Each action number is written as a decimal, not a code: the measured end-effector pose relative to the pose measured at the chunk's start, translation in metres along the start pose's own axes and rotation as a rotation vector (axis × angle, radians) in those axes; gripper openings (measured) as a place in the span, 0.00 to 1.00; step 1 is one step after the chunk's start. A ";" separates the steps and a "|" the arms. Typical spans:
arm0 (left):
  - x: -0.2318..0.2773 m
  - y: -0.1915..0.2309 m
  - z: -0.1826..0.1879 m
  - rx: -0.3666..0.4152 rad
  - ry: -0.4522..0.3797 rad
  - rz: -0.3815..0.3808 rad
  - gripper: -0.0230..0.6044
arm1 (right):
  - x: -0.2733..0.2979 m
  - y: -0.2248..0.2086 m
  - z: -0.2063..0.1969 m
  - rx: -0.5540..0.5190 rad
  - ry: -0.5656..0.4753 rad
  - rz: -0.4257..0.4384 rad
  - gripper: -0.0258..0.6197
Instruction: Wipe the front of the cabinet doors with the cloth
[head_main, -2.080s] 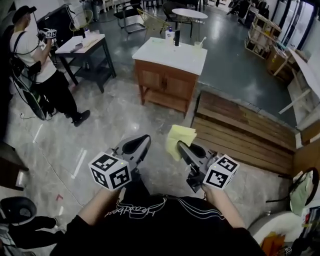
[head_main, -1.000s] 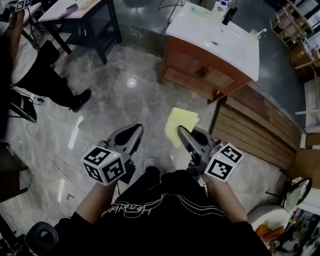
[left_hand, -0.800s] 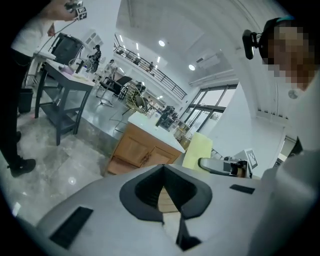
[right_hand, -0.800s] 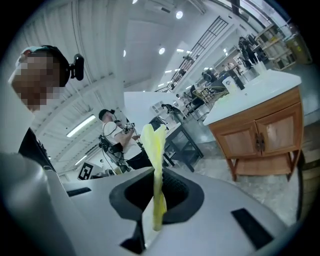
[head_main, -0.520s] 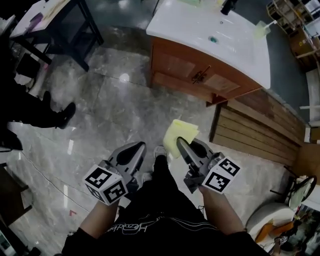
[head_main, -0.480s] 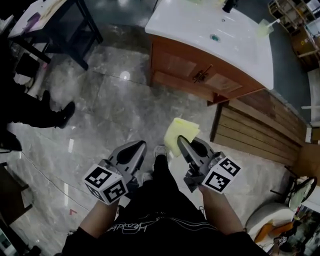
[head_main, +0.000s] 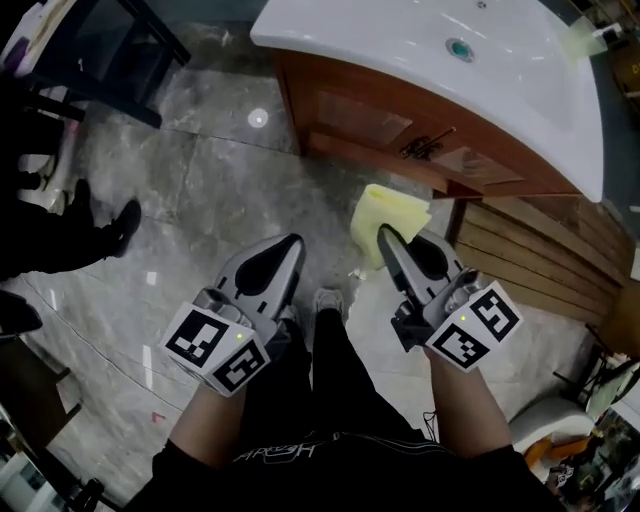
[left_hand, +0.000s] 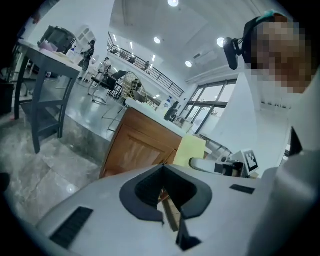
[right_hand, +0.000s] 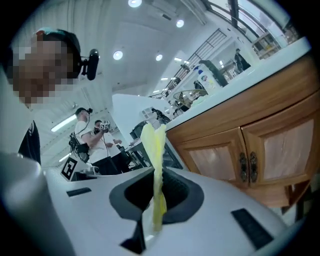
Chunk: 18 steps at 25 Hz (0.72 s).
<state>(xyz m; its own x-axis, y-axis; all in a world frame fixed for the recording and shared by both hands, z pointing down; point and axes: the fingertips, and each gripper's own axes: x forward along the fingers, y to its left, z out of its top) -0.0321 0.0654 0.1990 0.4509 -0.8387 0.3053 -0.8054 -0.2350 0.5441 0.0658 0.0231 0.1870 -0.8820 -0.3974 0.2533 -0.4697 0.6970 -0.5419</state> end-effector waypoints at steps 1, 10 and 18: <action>0.007 0.007 -0.003 0.018 0.008 0.008 0.05 | 0.006 -0.006 -0.002 -0.024 0.000 -0.008 0.10; 0.035 0.056 -0.013 0.032 0.040 0.003 0.05 | 0.055 -0.025 -0.026 0.007 -0.013 -0.017 0.10; 0.037 0.094 0.013 0.022 0.104 -0.046 0.05 | 0.109 -0.031 -0.015 0.101 -0.114 -0.055 0.10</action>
<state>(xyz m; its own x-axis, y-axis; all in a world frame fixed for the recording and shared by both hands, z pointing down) -0.0957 0.0063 0.2512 0.5244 -0.7714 0.3604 -0.7906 -0.2840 0.5425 -0.0164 -0.0329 0.2434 -0.8422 -0.5024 0.1956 -0.5060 0.6111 -0.6088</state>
